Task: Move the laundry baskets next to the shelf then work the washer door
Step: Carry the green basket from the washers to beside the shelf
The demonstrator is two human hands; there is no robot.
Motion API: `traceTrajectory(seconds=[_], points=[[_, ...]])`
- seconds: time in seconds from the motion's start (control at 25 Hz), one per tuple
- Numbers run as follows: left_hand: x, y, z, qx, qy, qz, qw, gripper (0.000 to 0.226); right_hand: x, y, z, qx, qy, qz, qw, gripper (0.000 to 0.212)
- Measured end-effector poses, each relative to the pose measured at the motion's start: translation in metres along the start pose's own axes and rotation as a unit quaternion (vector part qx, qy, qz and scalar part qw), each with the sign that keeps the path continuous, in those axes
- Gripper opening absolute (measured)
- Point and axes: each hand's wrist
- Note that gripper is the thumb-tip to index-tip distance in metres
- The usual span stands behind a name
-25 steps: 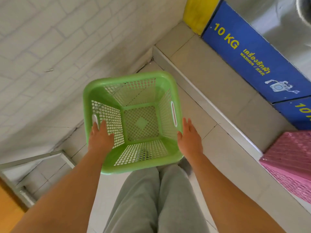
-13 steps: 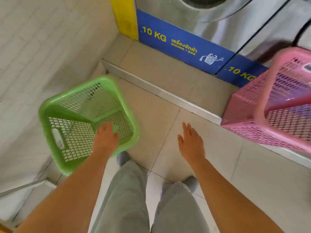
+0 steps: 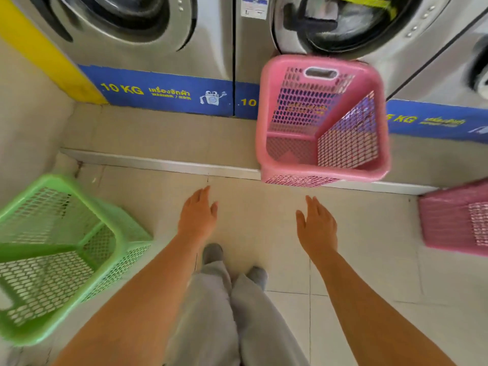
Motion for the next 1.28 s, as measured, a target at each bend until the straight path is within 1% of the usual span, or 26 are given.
traceTrajectory(seconds=[0.08,0.28,0.44,0.6,0.8,0.96,1.04,1.16,1.28], points=[[-0.019,-0.003,-0.029,-0.003,-0.029,-0.001,1.0,0.054,-0.016,0.012,-0.017,-0.016,-0.033,-0.016,0.999,0.054],[-0.08,-0.004,-0.087,0.006,-0.048,-0.004,0.999,0.055,-0.075,0.035,-0.037,-0.058,-0.087,-0.06,0.993,0.051],[-0.136,-0.003,-0.122,0.006,-0.047,0.007,0.999,0.056,-0.138,0.043,-0.046,-0.098,-0.11,-0.099,0.984,0.044],[-0.173,-0.004,-0.157,-0.004,-0.036,0.017,0.999,0.058,-0.188,0.051,-0.064,-0.098,-0.119,-0.141,0.978,0.048],[-0.206,-0.022,-0.194,0.012,0.0,0.015,1.0,0.065,-0.251,0.064,-0.097,-0.076,-0.125,-0.127,0.981,0.057],[-0.227,-0.038,-0.218,0.042,0.067,-0.004,0.997,0.071,-0.291,0.071,-0.125,-0.061,-0.12,-0.114,0.984,0.067],[-0.239,-0.048,-0.222,0.031,0.087,-0.014,0.996,0.074,-0.311,0.071,-0.14,-0.059,-0.118,-0.089,0.987,0.069],[-0.253,-0.059,-0.222,0.026,0.117,-0.021,0.993,0.078,-0.338,0.066,-0.159,-0.07,-0.1,-0.051,0.991,0.073],[-0.256,-0.064,-0.223,0.025,0.121,-0.031,0.992,0.086,-0.349,0.061,-0.168,-0.114,-0.076,-0.05,0.989,0.075]])
Point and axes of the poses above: each hand's wrist, its own x-axis away from the middle knuckle, its own y-axis out of the back of the hand, z = x × y, and after that the axes turned 6 degrees about -z, right-handed
